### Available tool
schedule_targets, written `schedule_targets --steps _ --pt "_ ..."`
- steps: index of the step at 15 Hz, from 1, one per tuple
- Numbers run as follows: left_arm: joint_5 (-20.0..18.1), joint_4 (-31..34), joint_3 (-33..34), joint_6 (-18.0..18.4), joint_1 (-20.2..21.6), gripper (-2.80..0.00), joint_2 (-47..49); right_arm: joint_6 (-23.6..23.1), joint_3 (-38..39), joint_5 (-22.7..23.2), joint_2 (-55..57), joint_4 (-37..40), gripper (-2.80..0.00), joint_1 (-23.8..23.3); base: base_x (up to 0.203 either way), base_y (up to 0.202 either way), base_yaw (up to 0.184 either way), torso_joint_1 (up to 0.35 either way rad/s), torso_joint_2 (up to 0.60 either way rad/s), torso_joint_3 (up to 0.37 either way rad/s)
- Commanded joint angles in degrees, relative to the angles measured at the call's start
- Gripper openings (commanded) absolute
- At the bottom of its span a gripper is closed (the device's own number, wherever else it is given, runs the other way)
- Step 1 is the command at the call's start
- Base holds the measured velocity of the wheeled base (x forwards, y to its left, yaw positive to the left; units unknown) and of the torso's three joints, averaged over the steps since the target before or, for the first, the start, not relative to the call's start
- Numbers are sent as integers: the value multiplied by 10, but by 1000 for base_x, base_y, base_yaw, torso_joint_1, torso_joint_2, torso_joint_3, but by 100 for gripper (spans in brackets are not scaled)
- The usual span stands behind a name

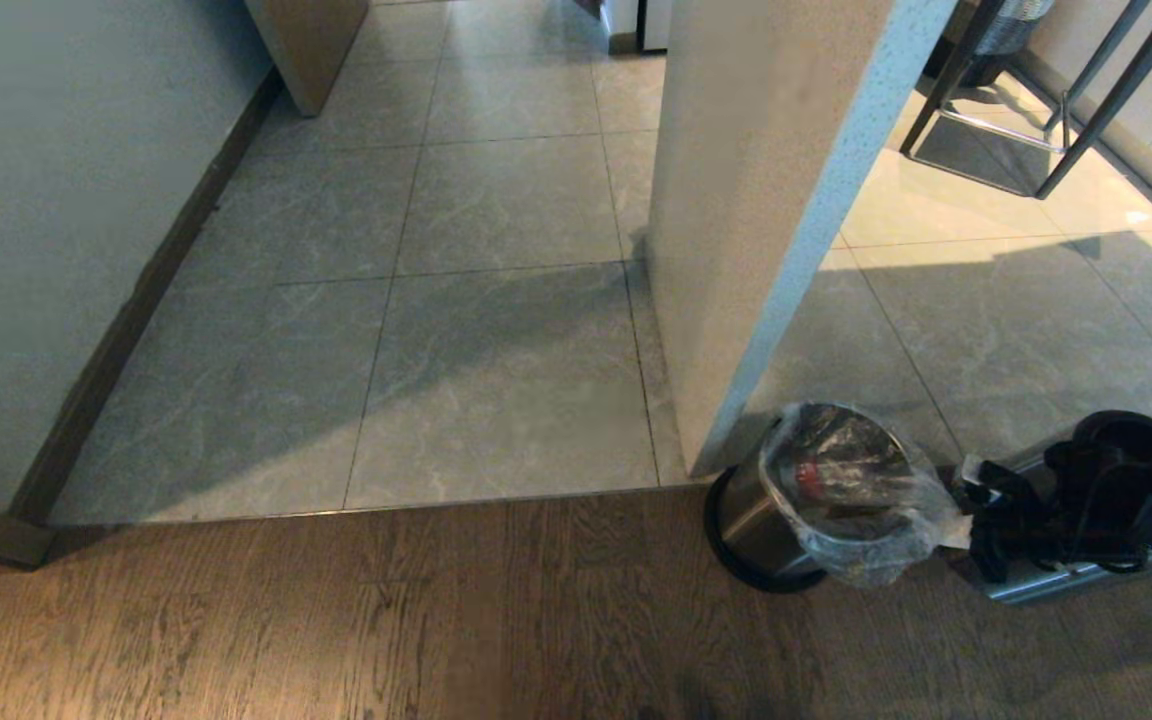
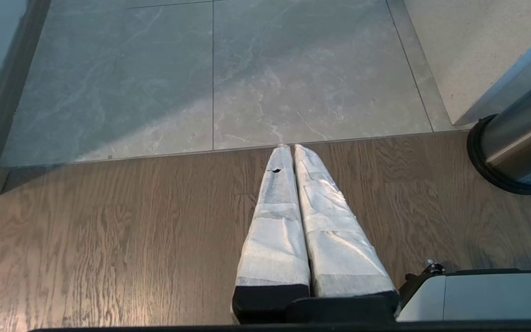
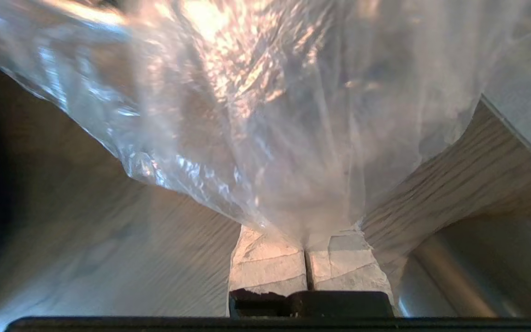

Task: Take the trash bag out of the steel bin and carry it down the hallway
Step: Pick up the trash bag

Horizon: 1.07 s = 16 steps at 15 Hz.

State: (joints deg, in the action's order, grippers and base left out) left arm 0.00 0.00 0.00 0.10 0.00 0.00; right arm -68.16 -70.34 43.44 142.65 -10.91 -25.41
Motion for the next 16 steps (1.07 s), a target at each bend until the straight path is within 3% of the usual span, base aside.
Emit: schedule_targets --steps 1,8,10,16 --pt "0 0 0 0 0 -280 0 -4 2 2 -36 19 -280 -3 0 0 0 0 0 0" --pt "0 0 0 0 0 -280 0 9 10 2 -193 177 -280 2 0 0 0 0 0 0" --pt "0 0 0 0 0 -280 0 33 13 2 -229 222 -280 29 0 0 0 0 0 0" --pt "0 0 0 0 0 -280 0 111 8 -3 -229 224 -280 131 0 0 0 0 0 0"
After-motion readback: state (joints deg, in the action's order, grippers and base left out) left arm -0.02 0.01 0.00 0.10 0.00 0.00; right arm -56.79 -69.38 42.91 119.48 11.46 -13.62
